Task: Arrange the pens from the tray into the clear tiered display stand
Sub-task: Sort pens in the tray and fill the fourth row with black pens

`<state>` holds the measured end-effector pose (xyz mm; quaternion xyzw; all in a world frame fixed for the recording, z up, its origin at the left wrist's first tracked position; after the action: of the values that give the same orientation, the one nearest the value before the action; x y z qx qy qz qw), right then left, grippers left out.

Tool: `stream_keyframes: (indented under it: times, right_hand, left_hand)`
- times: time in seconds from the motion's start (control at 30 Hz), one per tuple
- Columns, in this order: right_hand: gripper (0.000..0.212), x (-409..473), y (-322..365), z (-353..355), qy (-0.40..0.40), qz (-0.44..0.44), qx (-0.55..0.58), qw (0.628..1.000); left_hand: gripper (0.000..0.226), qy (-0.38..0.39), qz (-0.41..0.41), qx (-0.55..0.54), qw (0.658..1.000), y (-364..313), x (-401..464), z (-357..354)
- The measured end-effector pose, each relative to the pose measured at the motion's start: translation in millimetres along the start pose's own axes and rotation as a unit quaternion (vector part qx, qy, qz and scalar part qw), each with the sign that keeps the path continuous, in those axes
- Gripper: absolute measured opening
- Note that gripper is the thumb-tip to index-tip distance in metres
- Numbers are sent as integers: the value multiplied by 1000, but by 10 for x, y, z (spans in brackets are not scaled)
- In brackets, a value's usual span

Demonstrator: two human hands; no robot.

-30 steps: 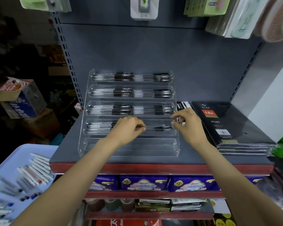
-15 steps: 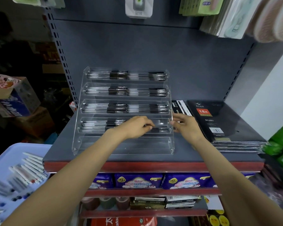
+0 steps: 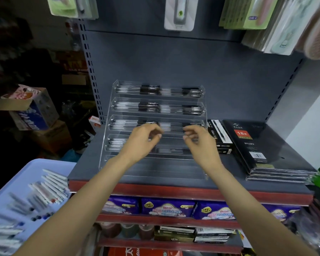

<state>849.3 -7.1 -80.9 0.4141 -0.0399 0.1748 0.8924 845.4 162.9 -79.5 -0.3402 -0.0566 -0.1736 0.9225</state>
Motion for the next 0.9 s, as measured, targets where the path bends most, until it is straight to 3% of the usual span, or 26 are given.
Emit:
stream_keyframes:
  times: [0.27,0.43,0.67,0.9]
  right_hand:
    - [19,33,1014,-1531,159,47,69,984]
    - [21,-150,1585,-2826,267,43,73,960]
    - [25,-463,1755,-4440,392,-24,14,919]
    - [37,-859,1784,-5333,479,-31,-59,875]
  left_hand:
    - [12,-116,128,18,985,1017,-1265,852]
    - [14,-119,247,6,962,2068,-2306,1198]
    - [20,-54,363,-26,930,3356,-3548,1382]
    - [22,99,357,-7,929,3844,-4147,1182]
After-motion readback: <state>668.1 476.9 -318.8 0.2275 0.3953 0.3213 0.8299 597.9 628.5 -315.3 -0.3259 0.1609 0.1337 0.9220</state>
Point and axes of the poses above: each hand's wrist, its own x-axis towards the middle knuckle, its own z-axis out of the back of the hand, y = z × x, the point moved 8 cm from there along x, towards the middle knuckle, and after that the axes turned 14 degrees about y, right-handed, at the moved point
